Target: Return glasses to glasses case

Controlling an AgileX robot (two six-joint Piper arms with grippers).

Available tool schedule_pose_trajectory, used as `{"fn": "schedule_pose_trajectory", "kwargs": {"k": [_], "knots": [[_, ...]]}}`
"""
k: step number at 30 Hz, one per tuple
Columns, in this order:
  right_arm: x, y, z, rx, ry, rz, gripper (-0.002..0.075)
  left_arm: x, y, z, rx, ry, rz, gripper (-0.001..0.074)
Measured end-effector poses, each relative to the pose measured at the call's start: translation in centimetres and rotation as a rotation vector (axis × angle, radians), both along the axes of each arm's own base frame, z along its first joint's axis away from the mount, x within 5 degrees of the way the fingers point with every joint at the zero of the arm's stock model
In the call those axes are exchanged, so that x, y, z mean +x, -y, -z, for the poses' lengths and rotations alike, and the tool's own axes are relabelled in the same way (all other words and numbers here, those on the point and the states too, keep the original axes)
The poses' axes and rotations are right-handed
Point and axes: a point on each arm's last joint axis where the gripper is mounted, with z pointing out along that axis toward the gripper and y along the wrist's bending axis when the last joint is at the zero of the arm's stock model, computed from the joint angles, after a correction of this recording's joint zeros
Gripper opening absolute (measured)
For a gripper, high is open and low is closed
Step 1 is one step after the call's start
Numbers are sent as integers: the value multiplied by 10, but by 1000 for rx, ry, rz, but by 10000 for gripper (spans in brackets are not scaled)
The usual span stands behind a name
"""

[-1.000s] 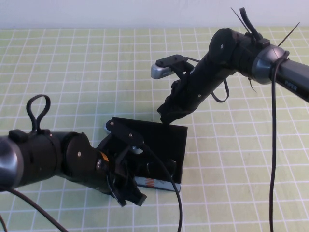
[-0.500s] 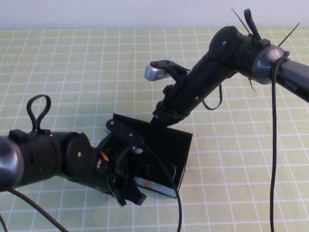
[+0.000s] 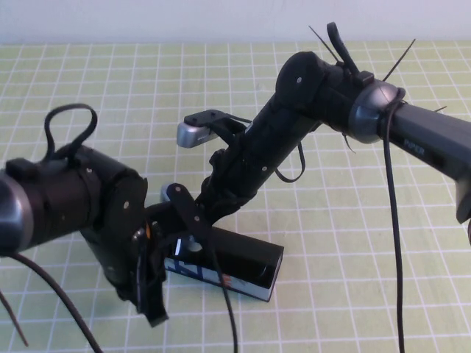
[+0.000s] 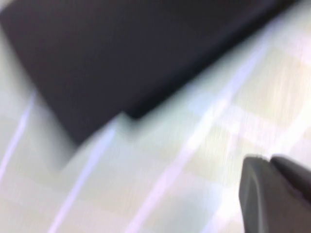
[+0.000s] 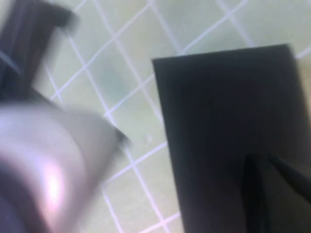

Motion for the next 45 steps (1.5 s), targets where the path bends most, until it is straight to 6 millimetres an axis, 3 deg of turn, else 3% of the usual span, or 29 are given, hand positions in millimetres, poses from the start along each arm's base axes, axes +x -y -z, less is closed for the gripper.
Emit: {"fn": "schedule_pose_trajectory", "kwargs": {"k": [5,14,21,26,30,34,42,45], "knots": [[-9,-9,1,-33,-3,-12,-17,-3,-20,-44,173,-31,-5,-3],[-6,-7,14,-95,-11,3,-17,-25,-67,-119,57,141,-165,-3],[-6,-8,18,-98,-30,9,-17,-68,-92,-164,-134,254,-251,-3],[-7,-2,0,-120,33,5,-17,-107,-98,-182,-311,280,-250,-3],[-18,12,-58,-102,152,42,-17,-144,-107,-184,-445,313,-248,-3],[-41,35,-128,-77,282,117,-17,-167,-118,-167,-574,413,-322,-3],[-114,104,-252,11,551,322,-17,-182,-131,-110,-763,603,-452,-3],[-148,133,-281,90,663,389,-17,-180,-132,-87,-798,616,-490,-3]]}}
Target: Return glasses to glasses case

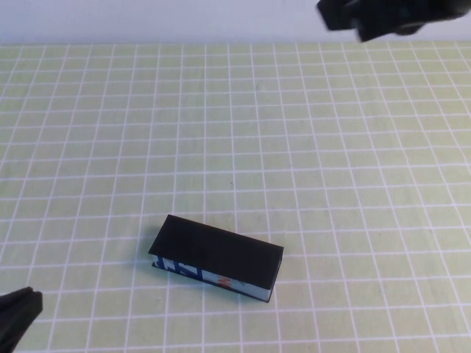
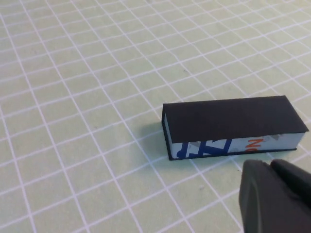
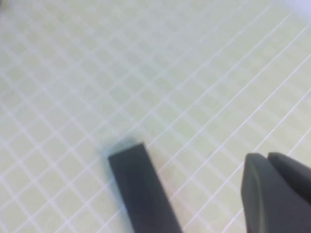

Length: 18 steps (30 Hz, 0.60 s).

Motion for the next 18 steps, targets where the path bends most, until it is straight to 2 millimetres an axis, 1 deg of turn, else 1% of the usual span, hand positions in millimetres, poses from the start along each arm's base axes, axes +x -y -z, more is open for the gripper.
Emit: {"fn": "schedule_pose_trajectory", "kwargs": {"k": [2,3,6,7,8,9,13,14,15,18], "knots": [[-25,20,-10,52,81,25,-17,3,0,13,-27,0,-20,-3],[-35,28,-10,69,110,34,-17,4,1,20,-41,-6,-32,-3],[-70,57,0,115,216,70,-17,8,1,37,-85,-18,-65,-3],[-81,67,10,113,242,83,-17,9,1,42,-93,-16,-72,-3],[-90,76,23,105,267,96,-17,10,1,45,-98,-14,-76,-3],[-96,81,40,89,263,105,-17,10,1,48,-98,-18,-79,-3],[-127,107,108,111,288,151,-17,10,1,51,-102,-13,-82,-3],[-134,112,126,127,297,159,-17,10,1,51,-104,-12,-82,-3],[-141,118,139,150,312,165,-17,10,1,51,-104,-12,-82,-3],[-155,127,187,196,324,180,-17,10,1,50,-104,-11,-83,-3]]}}
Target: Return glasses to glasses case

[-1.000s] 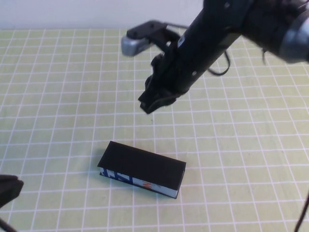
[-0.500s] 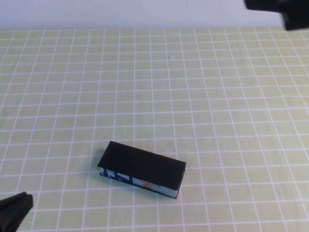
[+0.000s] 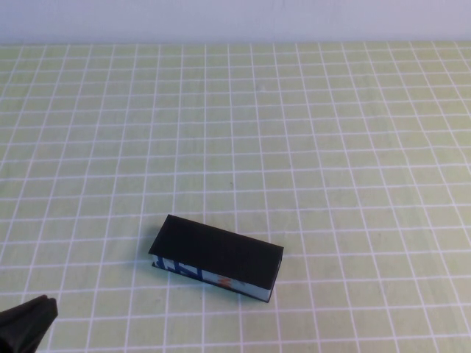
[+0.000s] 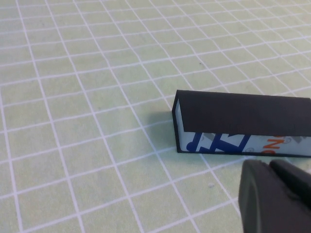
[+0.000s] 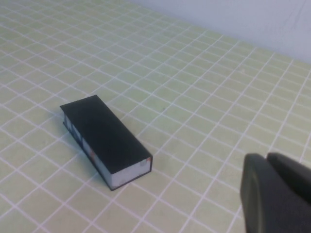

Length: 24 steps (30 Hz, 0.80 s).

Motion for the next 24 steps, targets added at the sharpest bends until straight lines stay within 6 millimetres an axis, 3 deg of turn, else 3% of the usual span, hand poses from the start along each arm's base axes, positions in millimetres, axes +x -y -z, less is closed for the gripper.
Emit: {"fn": "schedule_pose_trajectory", "kwargs": {"k": [4,7,24], "knots": [[-14,9,40,59,4,3,-17,0,0,-1,-3,7,-1,-3],[-20,13,54,80,24,3,-17,0,0,-1,-5,11,-2,-3],[-25,13,54,168,17,-13,-17,0,0,-1,-5,7,-2,-3]]}}
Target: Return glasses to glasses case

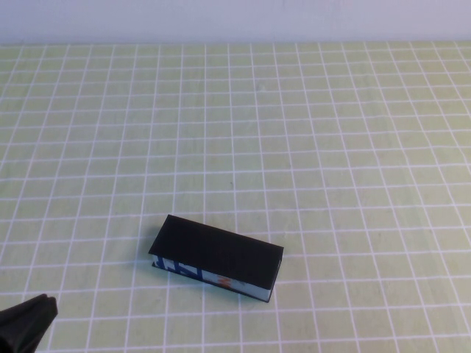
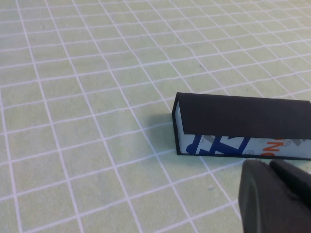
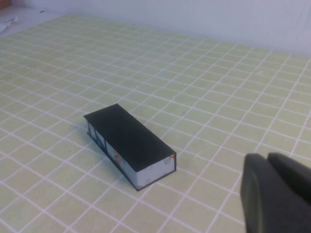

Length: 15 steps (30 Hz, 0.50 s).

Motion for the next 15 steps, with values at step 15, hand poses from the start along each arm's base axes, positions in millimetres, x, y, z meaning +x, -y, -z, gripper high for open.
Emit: {"fn": "schedule_pose_trajectory", "kwargs": {"k": [15], "knots": [[0,0,0,6,-1,-1,-17,-12,-17,-1,-35,176,-157,-3]]}}
